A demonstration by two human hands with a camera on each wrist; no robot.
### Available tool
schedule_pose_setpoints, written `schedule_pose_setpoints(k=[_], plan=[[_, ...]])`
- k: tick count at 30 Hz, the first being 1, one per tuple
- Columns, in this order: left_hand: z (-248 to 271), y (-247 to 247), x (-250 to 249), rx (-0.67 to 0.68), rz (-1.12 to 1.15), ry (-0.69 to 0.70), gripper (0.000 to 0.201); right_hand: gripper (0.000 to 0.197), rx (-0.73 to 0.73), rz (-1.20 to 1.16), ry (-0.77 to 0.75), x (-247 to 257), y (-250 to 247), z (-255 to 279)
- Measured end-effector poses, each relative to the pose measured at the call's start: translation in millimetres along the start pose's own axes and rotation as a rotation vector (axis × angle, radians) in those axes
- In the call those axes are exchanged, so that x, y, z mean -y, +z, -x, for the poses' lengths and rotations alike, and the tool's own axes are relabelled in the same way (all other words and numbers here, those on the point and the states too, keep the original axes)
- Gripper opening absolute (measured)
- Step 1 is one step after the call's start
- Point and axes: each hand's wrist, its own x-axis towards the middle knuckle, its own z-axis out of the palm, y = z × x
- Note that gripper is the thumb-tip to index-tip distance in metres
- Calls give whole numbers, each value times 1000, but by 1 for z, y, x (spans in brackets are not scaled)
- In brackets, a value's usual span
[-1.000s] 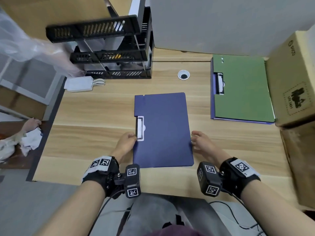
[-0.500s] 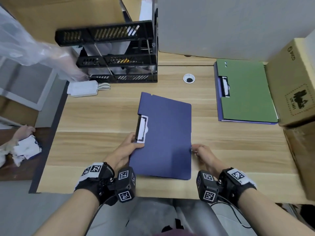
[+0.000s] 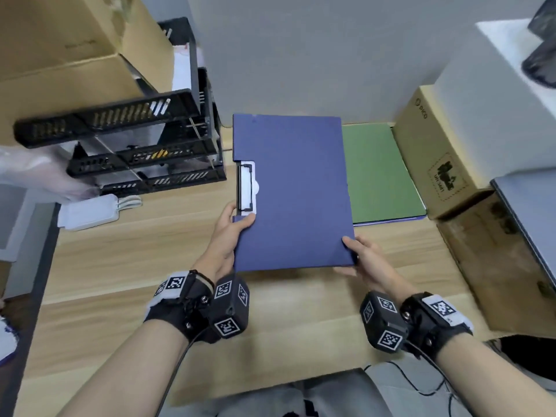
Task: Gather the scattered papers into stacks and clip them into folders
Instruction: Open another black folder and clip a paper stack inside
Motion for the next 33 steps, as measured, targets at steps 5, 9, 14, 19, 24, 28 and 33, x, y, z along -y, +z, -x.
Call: schedule_pose_setpoints(k=[5,9,14,19,24,28,33], plan=[[-30,53,-11,20,29,31,30,14,-148,-194,-55,14,-35,-15],[-55,97,-9,31,15,19,27,9,-110,-292,4,25,-51,-31],[-83,143,9,66,-33,-86,17,13,-287,-138,0,17,-77,-61],[-102,159,32,134,-188,-244,35,17,-431,-243,53,21,-104,-87],[-112,169,47,86,-244,-207,32,18,-375,-303,116,25,-121,-107],[-125,180,57,-39,-265,-169,36,21,-261,-218,180,25,-126,-116],[-136,192,68,-106,-351,-132,28,23,-230,-152,194,26,-133,-126]])
